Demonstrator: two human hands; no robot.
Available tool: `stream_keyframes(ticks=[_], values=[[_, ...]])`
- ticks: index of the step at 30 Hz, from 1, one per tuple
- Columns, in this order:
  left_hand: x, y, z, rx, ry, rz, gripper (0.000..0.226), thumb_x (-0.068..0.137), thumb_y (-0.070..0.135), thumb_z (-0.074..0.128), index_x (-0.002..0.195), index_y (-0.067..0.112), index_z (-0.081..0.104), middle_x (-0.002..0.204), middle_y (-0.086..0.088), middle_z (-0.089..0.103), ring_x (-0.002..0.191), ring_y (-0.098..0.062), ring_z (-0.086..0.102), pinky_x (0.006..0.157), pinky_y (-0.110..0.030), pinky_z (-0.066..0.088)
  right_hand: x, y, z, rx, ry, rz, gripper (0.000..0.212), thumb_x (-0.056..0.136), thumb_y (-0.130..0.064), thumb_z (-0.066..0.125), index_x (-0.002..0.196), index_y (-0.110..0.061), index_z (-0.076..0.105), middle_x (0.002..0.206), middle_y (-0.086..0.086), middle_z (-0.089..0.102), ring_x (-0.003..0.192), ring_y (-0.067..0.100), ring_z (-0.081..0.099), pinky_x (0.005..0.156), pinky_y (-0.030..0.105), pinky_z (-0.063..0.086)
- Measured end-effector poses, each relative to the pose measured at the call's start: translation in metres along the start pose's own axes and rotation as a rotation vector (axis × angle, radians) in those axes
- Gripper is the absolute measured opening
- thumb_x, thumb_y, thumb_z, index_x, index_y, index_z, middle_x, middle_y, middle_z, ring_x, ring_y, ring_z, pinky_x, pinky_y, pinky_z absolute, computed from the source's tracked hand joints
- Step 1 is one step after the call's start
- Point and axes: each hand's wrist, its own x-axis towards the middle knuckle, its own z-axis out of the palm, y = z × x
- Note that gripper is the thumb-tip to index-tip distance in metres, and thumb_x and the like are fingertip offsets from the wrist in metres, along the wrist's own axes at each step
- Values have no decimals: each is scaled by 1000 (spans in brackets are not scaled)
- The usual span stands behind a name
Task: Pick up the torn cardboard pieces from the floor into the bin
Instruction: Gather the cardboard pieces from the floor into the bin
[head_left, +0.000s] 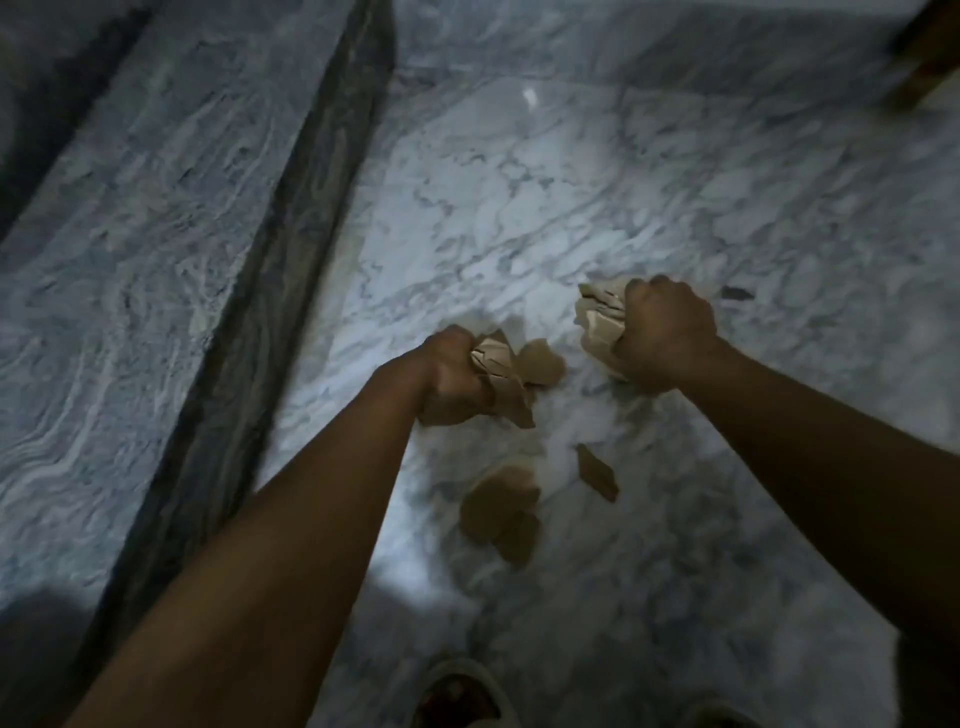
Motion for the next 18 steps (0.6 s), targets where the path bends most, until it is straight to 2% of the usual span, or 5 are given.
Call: stream_keyframes(ticks=[3, 5, 7, 12, 18], values=[[37, 15, 20, 259, 37, -11, 106, 27, 70, 66, 124, 28, 57, 138, 0, 51, 130, -25, 46, 99, -38, 45, -12, 18, 31, 181, 138, -30, 63, 82, -67, 55, 104, -8, 53, 97, 19, 61, 88, 41, 62, 71, 42, 52], [41, 16, 30, 370, 87, -19, 93, 37, 69, 68, 122, 33, 58, 150, 2, 35, 140, -30, 28, 107, -48, 38, -14, 21, 44, 277, 172, -102, 54, 82, -61, 58, 96, -9, 53, 87, 16, 61, 76, 37, 62, 60, 35, 47], [40, 17, 34, 356, 121, -18, 72, 48, 58, 66, 115, 31, 62, 144, 1, 37, 131, -30, 36, 101, -49, 43, -19, 21, 51, 287, 180, -140, 40, 80, -46, 71, 90, -11, 54, 81, 12, 61, 70, 33, 62, 56, 29, 39], [28, 22, 32, 64, 201, 42, 23, 61, 39, 53, 75, 21, 54, 80, -4, 59, 80, -30, 60, 69, -37, 49, -27, 18, 51, 330, 191, -59, 37, 81, -44, 74, 83, -16, 51, 77, 5, 58, 67, 24, 58, 56, 29, 36], [-7, 32, -2, -202, 306, 77, 24, 84, 16, 69, 89, 24, 47, 80, 6, 53, 67, -8, 50, 54, -15, 42, -7, 44, -2, 699, 29, 196, 36, 71, -46, 80, 86, -17, 65, 79, 0, 65, 77, 23, 65, 57, 27, 44]])
